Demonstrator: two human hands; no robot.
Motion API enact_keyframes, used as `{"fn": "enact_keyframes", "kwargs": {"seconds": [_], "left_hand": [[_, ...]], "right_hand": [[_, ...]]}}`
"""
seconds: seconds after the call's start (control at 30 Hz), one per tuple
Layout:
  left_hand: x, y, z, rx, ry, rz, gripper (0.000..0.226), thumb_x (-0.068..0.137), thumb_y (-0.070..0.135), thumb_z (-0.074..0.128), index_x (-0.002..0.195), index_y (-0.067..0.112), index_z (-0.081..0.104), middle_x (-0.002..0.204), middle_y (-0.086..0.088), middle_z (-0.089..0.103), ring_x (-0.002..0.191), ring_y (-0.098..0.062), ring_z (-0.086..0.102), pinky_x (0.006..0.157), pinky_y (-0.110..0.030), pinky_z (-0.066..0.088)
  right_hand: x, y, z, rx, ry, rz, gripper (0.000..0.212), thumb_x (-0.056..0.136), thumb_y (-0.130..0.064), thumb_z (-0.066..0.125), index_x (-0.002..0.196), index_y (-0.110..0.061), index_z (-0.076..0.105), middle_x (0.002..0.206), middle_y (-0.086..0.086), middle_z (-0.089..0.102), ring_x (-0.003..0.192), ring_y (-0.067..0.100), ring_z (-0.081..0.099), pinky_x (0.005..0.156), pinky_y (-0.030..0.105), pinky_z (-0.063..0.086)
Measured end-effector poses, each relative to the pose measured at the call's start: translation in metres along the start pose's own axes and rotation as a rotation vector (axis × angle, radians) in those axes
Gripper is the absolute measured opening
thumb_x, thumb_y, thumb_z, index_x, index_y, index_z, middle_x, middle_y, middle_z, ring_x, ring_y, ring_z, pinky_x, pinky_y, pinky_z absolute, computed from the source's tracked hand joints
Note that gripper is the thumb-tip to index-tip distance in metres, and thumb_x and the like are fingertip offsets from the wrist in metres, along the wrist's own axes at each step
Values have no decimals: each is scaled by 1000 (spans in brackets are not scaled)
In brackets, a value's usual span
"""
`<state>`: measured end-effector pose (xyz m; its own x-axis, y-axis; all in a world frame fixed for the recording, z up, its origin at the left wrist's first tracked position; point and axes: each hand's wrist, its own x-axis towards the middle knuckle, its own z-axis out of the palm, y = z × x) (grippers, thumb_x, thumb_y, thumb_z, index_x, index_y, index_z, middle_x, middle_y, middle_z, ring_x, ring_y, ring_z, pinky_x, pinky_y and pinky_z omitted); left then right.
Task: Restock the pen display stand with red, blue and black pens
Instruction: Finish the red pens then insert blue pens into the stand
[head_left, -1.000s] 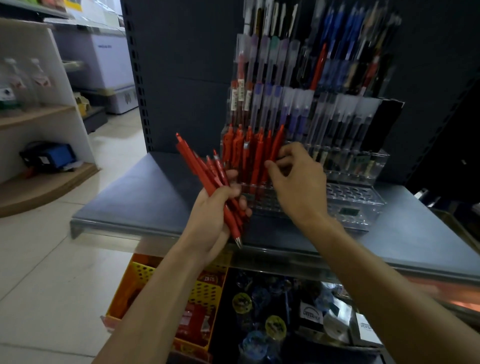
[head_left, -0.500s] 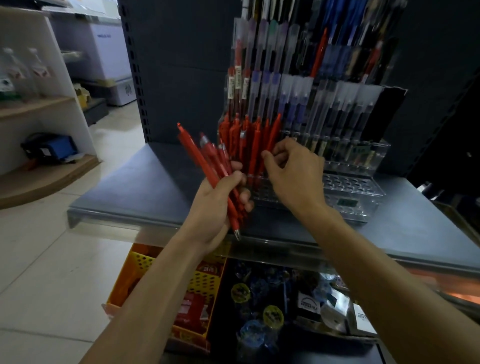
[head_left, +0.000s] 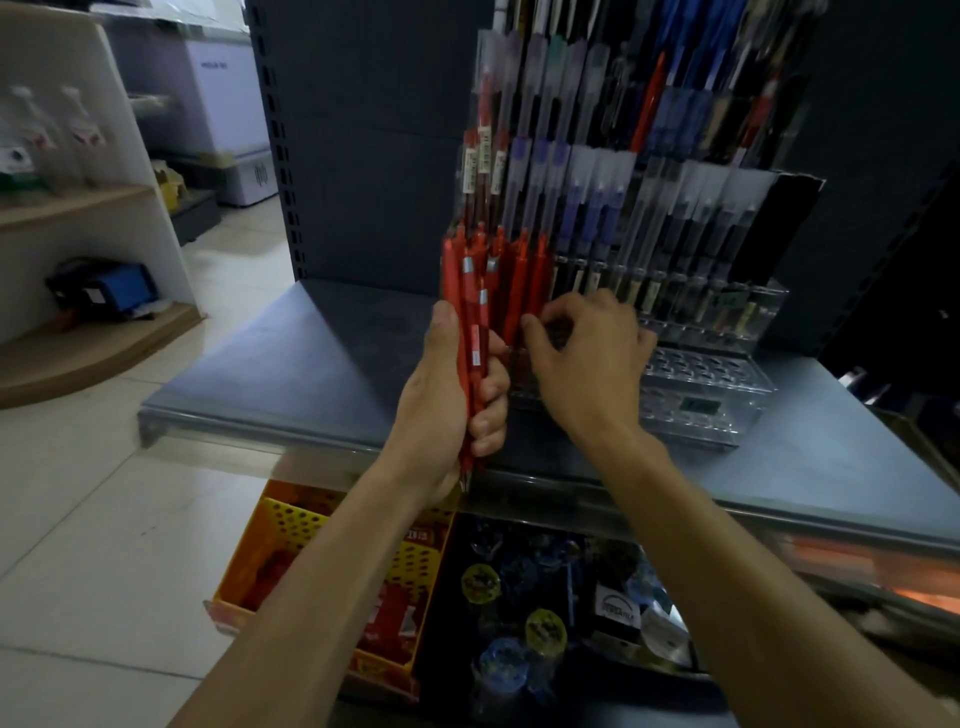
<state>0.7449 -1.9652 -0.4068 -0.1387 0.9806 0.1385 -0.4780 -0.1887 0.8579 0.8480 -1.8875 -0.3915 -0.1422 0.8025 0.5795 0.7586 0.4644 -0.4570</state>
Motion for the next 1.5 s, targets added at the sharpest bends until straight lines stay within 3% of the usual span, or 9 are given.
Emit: {"fn": "enact_keyframes", "kwargs": {"seconds": [0.27,0.33,0.43,0.63,0.83,0.93,1.03,1.17,1.5], "left_hand": [[-3,-2,4,289,16,63,31,102,38,38,109,9,45,71,2,43,49,-9,39,42,-22,35],[-3,-5,6,436,41,113,28,101,38,41,117,16,46,75,3,48,55,-11,48,47,-23,42],[-6,-14,5,703,115,272,25,98,40,48,120,31,42,103,8,61,89,-10,66,76,-30,56],[-8,-20,1,907,205,439,26,97,33,53,116,32,36,111,2,65,89,-6,68,75,-32,59],[-10,-10,4,746,175,418,16,97,35,49,112,28,48,92,2,68,76,-6,66,65,-21,54],[-11,-9,3,619,196,429,25,93,24,35,105,15,55,74,-14,56,62,-27,49,54,-36,42],[-7,-10,1,595,263,375,22,100,17,32,93,27,50,64,-3,43,55,-18,37,48,-31,33],[-1,-8,-4,502,276,333,19,99,19,35,88,30,46,66,1,44,56,-17,39,48,-32,33],[9,-3,-1,230,202,299,18,101,4,31,105,9,47,76,-3,54,56,-13,50,52,-27,46]], "right_hand": [[-4,-7,-17,94,-42,121,23,94,-39,55,112,-27,61,115,-2,56,115,19,48,101,41,29],[-14,-11,-21,408,9,132,13,97,-37,52,95,-27,60,93,-10,59,91,4,56,89,32,44],[-26,-17,-31,699,-197,58,28,100,-35,48,81,-18,62,70,-8,61,61,0,55,60,19,46],[-34,-19,-30,667,-265,-15,17,92,-29,64,99,-14,68,85,-3,71,77,4,68,73,22,57],[-26,-17,-38,829,-382,64,16,96,-21,58,101,-9,68,86,4,74,74,13,71,66,30,61],[-17,-17,-46,905,-288,151,14,98,-22,54,97,-11,63,75,5,69,55,14,65,53,24,57],[-2,-13,-53,892,-137,151,12,99,-23,52,95,-15,60,76,6,66,53,15,65,52,23,56],[17,-9,-56,792,35,128,15,101,-28,48,90,-22,54,73,4,64,59,19,68,58,28,56],[24,-12,-23,185,-11,-5,24,99,-40,51,84,-20,52,66,-7,57,58,11,58,55,28,46]]}}
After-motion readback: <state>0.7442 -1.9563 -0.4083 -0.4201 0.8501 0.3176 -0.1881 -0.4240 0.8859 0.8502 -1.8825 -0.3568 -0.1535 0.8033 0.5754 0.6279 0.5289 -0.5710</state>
